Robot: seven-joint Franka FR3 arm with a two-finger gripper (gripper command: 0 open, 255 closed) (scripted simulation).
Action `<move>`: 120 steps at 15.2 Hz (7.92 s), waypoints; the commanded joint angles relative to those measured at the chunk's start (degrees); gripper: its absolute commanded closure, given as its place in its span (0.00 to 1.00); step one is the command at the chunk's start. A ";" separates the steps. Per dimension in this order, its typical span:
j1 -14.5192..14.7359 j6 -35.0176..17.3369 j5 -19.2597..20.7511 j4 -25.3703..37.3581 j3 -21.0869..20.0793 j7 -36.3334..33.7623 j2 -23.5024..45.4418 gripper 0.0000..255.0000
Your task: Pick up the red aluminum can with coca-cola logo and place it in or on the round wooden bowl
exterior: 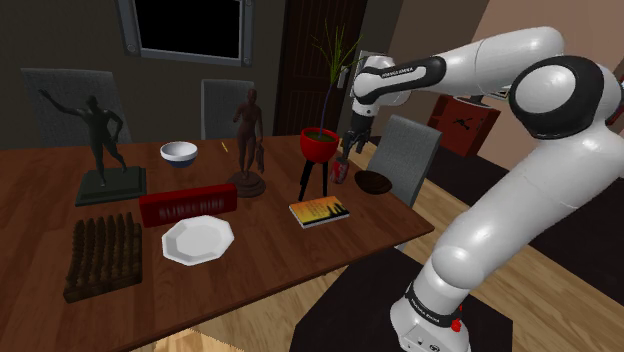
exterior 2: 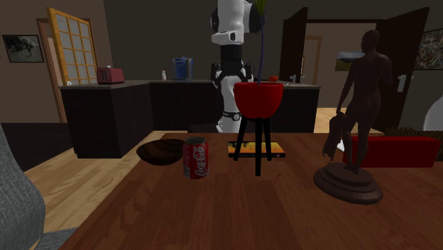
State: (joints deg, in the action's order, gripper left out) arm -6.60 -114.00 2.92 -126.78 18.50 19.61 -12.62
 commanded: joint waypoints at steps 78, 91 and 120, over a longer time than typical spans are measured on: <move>-15.49 1.47 -8.39 22.20 11.86 25.26 21.93 1.00; -15.97 -7.58 -10.85 16.21 11.29 26.94 25.55 1.00; -15.76 -4.91 -9.96 17.78 11.56 26.37 24.25 0.00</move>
State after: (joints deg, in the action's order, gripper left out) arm -22.36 -118.93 -7.05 -109.00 30.06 45.99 11.64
